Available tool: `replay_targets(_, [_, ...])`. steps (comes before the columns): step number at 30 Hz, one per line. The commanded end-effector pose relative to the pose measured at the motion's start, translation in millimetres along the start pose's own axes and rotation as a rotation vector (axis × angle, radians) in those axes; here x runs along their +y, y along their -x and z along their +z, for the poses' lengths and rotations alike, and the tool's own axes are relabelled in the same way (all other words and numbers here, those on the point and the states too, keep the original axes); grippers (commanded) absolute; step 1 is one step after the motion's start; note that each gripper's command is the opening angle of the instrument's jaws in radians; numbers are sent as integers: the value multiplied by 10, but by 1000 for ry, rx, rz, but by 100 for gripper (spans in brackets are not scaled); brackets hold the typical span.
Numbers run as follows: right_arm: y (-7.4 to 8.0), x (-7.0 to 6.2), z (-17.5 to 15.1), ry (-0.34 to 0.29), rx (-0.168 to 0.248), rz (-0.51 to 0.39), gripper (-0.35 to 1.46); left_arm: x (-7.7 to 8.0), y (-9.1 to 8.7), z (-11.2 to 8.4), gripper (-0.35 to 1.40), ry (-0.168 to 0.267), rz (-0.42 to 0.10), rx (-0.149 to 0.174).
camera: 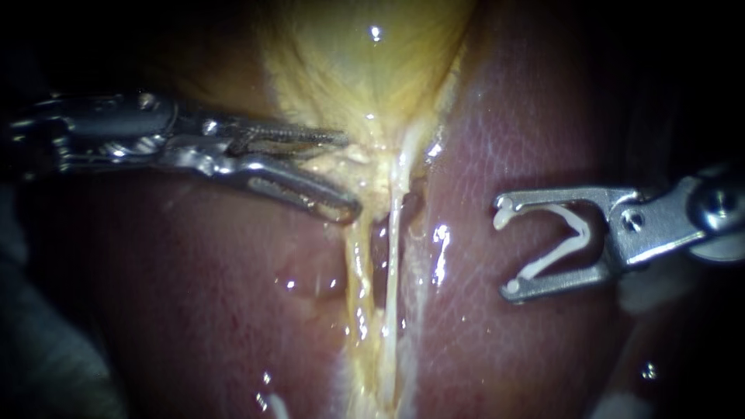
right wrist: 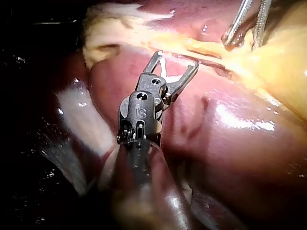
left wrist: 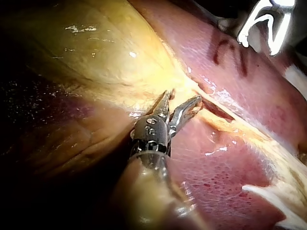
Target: Grabbing gallbladder
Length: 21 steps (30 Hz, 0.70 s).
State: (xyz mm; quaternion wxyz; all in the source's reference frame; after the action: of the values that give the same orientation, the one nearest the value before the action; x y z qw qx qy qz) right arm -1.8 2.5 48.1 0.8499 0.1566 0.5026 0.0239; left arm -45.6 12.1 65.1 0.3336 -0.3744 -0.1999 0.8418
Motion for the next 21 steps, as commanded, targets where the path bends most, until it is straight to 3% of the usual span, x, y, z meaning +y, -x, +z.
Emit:
replay_targets(1, [0,0,0,0,0,0,48,-3,1,1,22,0,-4,-1])
replay_targets(7, [0,0,1,0,0,0,48,-11,3,0,-1,6,-25,-3])
replay_targets(14, [0,0,1,1,0,1,48,-13,5,-4,-11,9,-53,-3])
replay_targets(18, [0,0,1,1,0,1,48,-13,4,-8,-35,12,-71,-4])
replay_targets(21, [0,0,1,1,0,0,48,-11,0,-15,-35,10,-108,-3])
